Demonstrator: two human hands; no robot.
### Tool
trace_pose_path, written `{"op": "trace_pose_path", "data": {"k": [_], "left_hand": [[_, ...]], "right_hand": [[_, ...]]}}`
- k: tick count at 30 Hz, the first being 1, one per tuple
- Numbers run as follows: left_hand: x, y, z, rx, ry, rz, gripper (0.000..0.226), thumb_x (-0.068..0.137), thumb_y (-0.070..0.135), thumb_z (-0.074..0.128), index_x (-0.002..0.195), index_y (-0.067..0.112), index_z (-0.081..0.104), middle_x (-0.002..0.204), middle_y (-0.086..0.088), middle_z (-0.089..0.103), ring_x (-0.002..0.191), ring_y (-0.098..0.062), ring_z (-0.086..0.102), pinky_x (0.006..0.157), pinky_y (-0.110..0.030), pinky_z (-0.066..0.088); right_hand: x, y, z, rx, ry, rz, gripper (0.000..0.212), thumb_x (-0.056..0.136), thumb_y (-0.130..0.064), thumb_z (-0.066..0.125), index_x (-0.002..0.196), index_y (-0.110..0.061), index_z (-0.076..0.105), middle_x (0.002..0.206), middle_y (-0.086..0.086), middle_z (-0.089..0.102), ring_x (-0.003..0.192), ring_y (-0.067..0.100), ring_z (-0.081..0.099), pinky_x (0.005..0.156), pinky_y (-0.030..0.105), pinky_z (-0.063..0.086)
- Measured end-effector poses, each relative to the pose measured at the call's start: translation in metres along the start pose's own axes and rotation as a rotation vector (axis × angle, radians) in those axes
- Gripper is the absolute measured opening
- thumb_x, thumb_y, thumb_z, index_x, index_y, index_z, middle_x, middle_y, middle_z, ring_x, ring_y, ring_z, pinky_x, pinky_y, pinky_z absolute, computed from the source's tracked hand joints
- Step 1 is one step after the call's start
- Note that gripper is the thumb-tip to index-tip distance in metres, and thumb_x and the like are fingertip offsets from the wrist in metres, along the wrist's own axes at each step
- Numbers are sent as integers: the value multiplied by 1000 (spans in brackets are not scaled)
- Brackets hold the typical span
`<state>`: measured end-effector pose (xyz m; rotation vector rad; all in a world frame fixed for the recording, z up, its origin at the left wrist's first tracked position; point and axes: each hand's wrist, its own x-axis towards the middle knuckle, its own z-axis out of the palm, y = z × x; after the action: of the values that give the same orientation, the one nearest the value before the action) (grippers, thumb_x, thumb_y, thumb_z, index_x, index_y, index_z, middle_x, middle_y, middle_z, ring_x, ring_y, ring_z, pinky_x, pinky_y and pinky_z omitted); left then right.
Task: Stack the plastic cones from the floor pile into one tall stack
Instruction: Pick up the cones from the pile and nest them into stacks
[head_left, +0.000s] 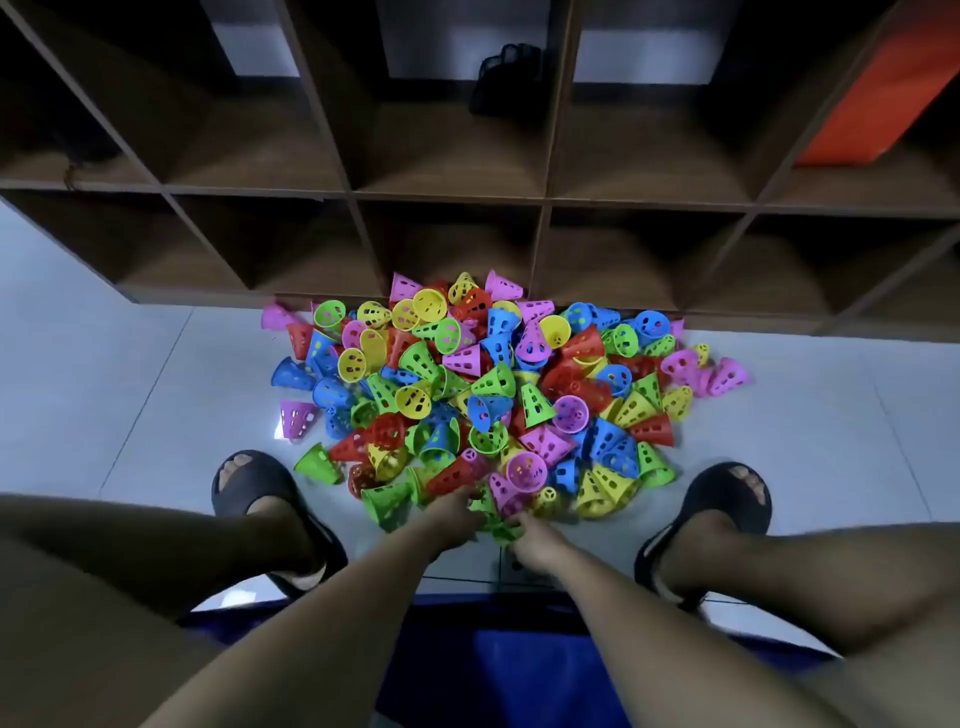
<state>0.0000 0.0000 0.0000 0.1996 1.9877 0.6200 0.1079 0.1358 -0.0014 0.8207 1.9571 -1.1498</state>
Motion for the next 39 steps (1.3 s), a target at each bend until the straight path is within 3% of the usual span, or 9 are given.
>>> {"op": "trace_pose_path", "data": {"k": [3,9,13,17,21,24,31,33,39], "left_hand": [[6,3,9,-122,-36,-69,55,101,29,61,154,29,46,116,-13,69,86,-19,59,53,-23,41],[12,6,23,-366,-16,-183,58,103,26,59,156,37,41,111,-7,64,83,-18,53,62,-29,41],[19,8,32,-580,42,-255,28,103,16,53,126,32,55,101,-2,58,87,-20,49,73,-32,43],[27,3,30,-664,212,-299,12,100,11,55,93,10,65,83,-7,57,69,-18,47,63,-29,40],[22,-7,23,-601,304,-293,8,95,12,65,91,7,70,78,-9,62,58,-17,47,53,-22,37],[23,-16,23,-507,339,-283,13,98,19,60,95,11,71,91,-15,74,75,-29,66,62,-28,47],[24,-24,31,-416,252,-282,43,88,-1,53,126,18,60,105,-24,73,67,-24,54,57,-25,43],[26,-24,29,-375,220,-291,51,89,-1,56,134,22,58,106,-19,74,78,-24,57,67,-29,47],[35,-27,23,-411,183,-321,22,102,4,52,116,17,62,86,-10,63,63,-17,50,53,-23,42]], "right_hand": [[1,0,1,129,-10,53,40,102,-16,45,140,-28,50,121,7,58,95,24,58,76,29,48],[6,4,2,487,-67,215,34,105,-20,41,135,-34,51,111,3,62,96,20,60,69,28,48],[10,0,0,580,-28,271,31,104,-17,43,128,-32,55,120,1,58,104,19,56,75,31,51],[26,8,2,598,132,341,31,93,-25,54,122,-20,64,118,6,67,100,24,65,80,37,62],[19,13,-7,354,330,343,17,99,-25,58,103,-12,68,94,5,72,80,19,71,70,33,64],[12,17,-11,281,399,308,19,101,-27,63,90,-13,70,87,3,72,71,15,67,56,27,53],[7,25,-16,367,465,363,4,103,-7,47,105,-10,49,101,6,63,69,17,57,50,25,41],[14,34,-14,473,440,375,18,98,-6,48,115,-5,56,100,11,67,69,21,62,49,23,42],[19,41,-17,670,353,325,12,103,-9,56,109,-14,65,99,11,70,78,22,59,63,33,46]]}}
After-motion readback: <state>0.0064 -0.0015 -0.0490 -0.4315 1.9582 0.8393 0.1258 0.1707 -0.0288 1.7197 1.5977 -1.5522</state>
